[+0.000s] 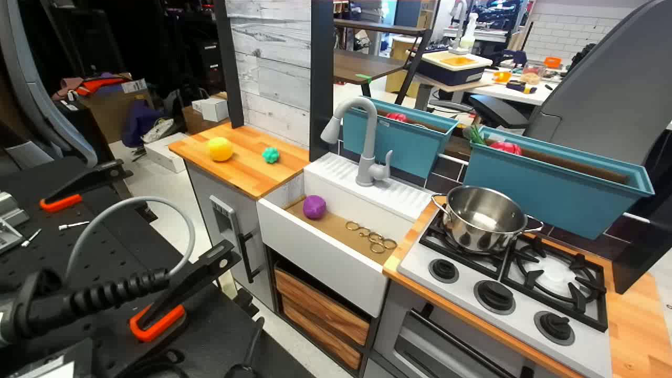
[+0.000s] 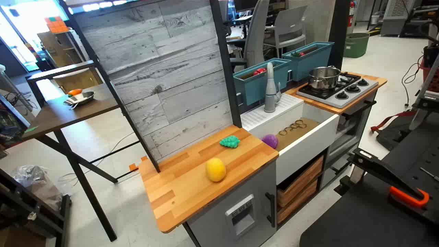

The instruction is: Move the orange plushie away from you

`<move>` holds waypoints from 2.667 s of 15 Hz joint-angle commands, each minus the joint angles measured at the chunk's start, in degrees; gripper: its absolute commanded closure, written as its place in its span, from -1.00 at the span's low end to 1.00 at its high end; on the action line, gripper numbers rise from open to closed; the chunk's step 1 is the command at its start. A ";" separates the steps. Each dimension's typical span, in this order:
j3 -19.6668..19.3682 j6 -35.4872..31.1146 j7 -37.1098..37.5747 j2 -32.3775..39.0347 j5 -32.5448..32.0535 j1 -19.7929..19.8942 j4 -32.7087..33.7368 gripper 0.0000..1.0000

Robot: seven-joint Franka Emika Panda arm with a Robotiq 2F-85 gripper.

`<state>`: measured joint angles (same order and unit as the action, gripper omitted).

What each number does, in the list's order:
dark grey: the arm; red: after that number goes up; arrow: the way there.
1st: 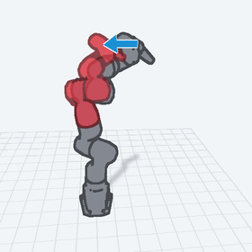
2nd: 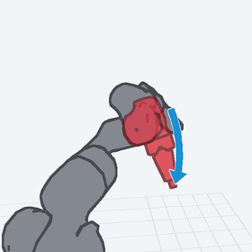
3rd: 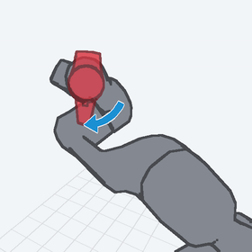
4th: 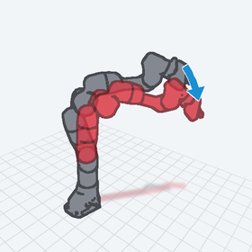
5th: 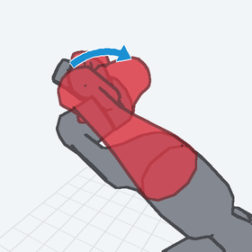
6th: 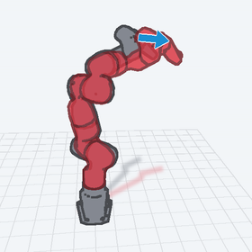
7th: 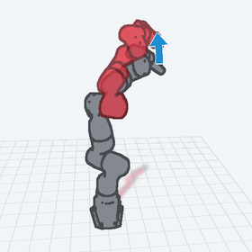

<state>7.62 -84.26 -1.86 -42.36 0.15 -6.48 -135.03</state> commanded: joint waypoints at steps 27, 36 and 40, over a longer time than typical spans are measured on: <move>12.20 -50.75 30.80 42.36 -4.84 -1.32 -2.90 -1.00; -0.73 -58.83 48.26 75.84 -17.94 -13.42 20.11 -1.00; -4.30 -59.47 48.79 88.88 -15.00 -18.80 34.09 -1.00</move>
<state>5.98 -143.54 45.95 37.20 -16.54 -21.43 -111.93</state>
